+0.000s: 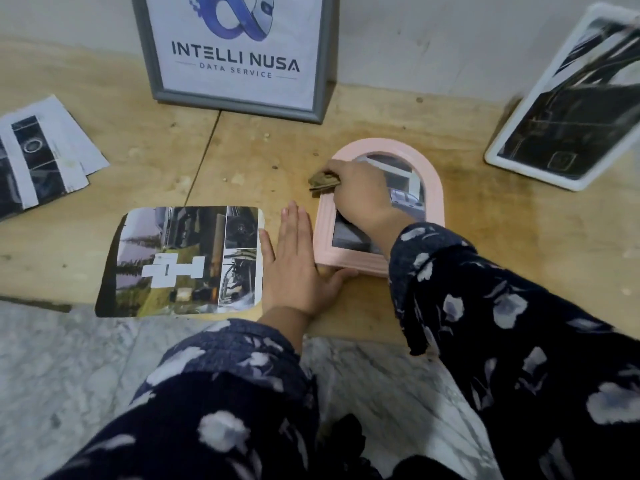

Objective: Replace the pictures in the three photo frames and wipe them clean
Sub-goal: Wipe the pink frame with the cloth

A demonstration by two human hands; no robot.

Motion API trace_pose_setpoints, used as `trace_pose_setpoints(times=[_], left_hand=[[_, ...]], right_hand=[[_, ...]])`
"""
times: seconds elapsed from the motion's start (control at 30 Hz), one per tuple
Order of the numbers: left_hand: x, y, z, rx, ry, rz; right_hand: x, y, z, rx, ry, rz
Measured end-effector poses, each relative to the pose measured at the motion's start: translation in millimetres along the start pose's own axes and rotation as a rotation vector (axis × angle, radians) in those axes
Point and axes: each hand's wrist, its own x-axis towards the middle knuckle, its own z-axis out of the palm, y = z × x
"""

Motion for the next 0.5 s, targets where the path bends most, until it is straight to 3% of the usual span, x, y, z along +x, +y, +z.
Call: trace_pose_setpoints(times=[0.13,0.37,0.5], left_hand=[[-4,-1,-4,-0.015,0.025,-0.025],[-5,-3,-4,-0.095,0.032,0.010],[-5,-4,-2,-0.075,0.022,0.035]], right_hand=[[-35,-2,-4,0.037,-0.051,-0.094],[-85,-13,-22,-0.050,-0.283,-0.233],[-81,-11,-44,0.138,-0.428,-0.183]])
